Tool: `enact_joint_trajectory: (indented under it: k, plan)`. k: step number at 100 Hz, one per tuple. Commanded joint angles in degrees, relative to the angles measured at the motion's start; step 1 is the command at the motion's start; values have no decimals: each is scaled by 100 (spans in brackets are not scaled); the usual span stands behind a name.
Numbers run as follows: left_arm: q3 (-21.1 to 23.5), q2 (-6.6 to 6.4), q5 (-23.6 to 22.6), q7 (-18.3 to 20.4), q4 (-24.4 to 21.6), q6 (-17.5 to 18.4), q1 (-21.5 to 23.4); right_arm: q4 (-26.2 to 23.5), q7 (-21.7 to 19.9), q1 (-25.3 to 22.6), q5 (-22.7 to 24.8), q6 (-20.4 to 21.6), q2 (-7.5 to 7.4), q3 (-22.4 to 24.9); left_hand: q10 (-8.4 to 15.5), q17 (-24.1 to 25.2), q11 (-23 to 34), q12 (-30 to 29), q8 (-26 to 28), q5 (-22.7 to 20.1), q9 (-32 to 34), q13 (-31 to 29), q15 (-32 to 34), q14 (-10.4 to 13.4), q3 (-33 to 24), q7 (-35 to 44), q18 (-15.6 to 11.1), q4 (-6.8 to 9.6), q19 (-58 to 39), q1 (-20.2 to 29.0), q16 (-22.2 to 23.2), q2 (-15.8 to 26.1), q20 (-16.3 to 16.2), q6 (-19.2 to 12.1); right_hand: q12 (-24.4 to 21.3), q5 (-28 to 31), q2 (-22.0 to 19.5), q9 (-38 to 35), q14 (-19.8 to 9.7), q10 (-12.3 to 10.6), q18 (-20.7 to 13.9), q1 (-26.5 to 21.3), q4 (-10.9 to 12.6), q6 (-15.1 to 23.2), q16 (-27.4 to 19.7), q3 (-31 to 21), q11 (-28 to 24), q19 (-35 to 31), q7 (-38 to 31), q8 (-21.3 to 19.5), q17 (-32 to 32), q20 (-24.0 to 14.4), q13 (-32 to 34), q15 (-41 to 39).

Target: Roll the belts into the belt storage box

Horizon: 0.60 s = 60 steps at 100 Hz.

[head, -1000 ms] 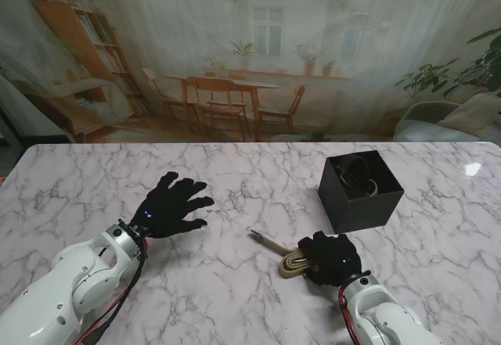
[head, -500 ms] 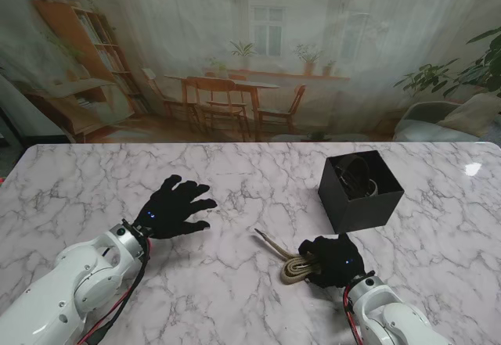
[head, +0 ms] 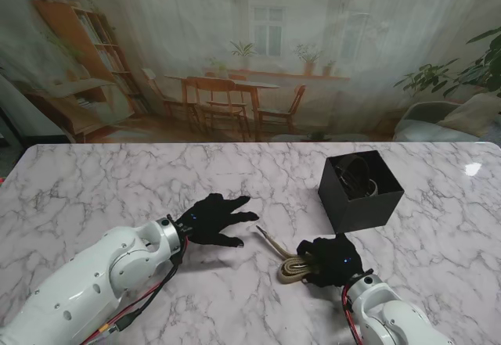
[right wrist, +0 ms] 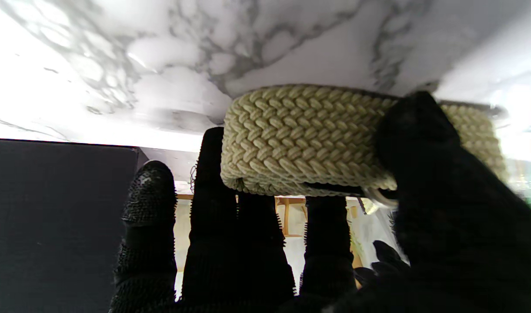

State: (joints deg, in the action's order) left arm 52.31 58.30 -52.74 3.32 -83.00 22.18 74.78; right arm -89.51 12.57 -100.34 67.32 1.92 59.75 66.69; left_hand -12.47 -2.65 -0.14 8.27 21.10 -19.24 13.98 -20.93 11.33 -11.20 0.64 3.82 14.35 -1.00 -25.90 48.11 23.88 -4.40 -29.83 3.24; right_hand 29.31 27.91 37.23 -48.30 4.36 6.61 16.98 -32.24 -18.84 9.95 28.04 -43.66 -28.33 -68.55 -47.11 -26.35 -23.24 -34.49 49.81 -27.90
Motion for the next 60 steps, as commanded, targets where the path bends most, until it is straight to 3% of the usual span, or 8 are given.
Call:
enact_joint_trajectory:
  k: [1,16,38,49,60]
  plan:
    - [-232,136,117,194,113,-56,-347,-22,-26,34,17,23,-4,-25,-120,-2,-99,-223,-176,333,-389,54,-127,-73,41,-203,-110,58,-223,-93,-59,-132,46,82,365,690,-926,-635,-107,-633,53,-1028,520,1383,78,-1046,-350,-57,-844,-168,-12,-18,168,-134]
    - [-946,198,566,410,529,-210,-965,-174,-122,-51,56,43,-9,29,-60,-7,-144,-326,-309,617,-576,90,-116,-46,14,-357,-175,72,-292,6,-71,-319,64,131,400,691,-932,-658,-102,-613,67,-1032,522,1384,82,-1037,-279,-56,-845,-164,-14,-18,173,-105]
    - [-1570,266,866,480,948,-308,-1429,-262,-146,-96,90,63,-11,63,90,-107,-44,-282,-432,632,-398,-28,-37,75,-73,-390,-261,93,-537,368,-49,-415,8,47,442,692,-927,-661,-96,-594,68,-1011,512,1365,90,-996,-239,-46,-848,-142,-6,-14,182,-87]
    - [-1938,331,1090,502,1195,-363,-1681,-264,-156,-75,96,61,-12,44,133,-198,112,-131,-482,485,-52,-226,55,161,-116,-316,-317,108,-767,623,2,-427,-43,-17,463,679,-919,-678,-92,-582,65,-995,506,1342,102,-974,-236,-54,-854,-126,-19,-17,207,-96]
    - [-2215,405,1300,496,1409,-451,-1841,-272,-179,-68,70,44,-8,31,358,-347,865,527,-46,26,713,-627,285,253,-164,364,-349,119,-1368,998,253,-346,-179,-26,496,697,-897,-764,-98,-604,54,-974,496,1315,126,-944,-269,-80,-877,-96,-58,-25,275,-136]
